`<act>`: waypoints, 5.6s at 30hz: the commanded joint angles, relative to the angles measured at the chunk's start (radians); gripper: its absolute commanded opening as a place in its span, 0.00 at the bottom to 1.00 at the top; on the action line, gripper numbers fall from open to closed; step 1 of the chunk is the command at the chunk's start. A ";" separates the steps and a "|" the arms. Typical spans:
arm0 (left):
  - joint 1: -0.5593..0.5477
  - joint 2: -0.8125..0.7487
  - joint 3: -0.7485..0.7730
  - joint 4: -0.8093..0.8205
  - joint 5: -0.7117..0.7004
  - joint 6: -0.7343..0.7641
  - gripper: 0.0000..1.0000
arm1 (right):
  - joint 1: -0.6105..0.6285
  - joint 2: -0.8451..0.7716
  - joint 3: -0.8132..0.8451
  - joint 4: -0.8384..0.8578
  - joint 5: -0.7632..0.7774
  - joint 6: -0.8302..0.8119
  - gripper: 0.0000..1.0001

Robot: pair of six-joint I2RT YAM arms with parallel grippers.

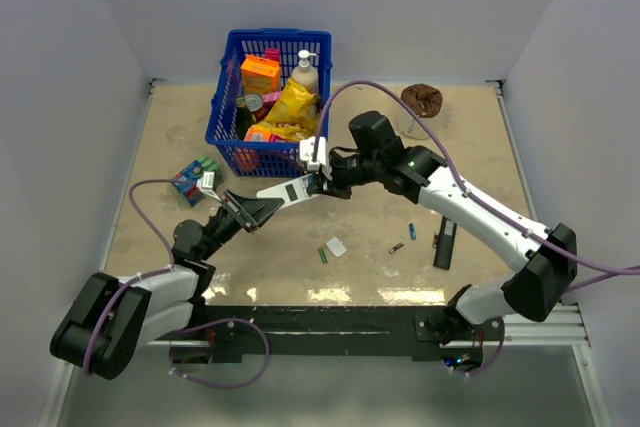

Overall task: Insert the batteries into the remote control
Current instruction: Load the battery into the remote control.

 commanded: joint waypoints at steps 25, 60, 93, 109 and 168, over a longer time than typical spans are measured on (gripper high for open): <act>0.004 0.098 -0.181 0.630 0.097 0.165 0.00 | 0.132 0.019 0.187 -0.207 0.745 1.212 0.40; 0.003 0.037 -0.181 0.630 0.114 0.149 0.00 | 0.141 0.098 0.106 -0.149 0.808 1.306 0.30; 0.003 0.051 -0.159 0.630 0.105 0.142 0.00 | 0.185 0.134 0.127 -0.122 0.748 1.172 0.00; 0.003 0.018 -0.130 0.632 0.079 0.155 0.00 | 0.190 0.094 -0.046 -0.078 0.687 1.301 0.00; 0.001 -0.058 -0.113 0.630 0.174 0.167 0.00 | -0.129 -0.177 -0.173 0.231 0.034 1.056 0.92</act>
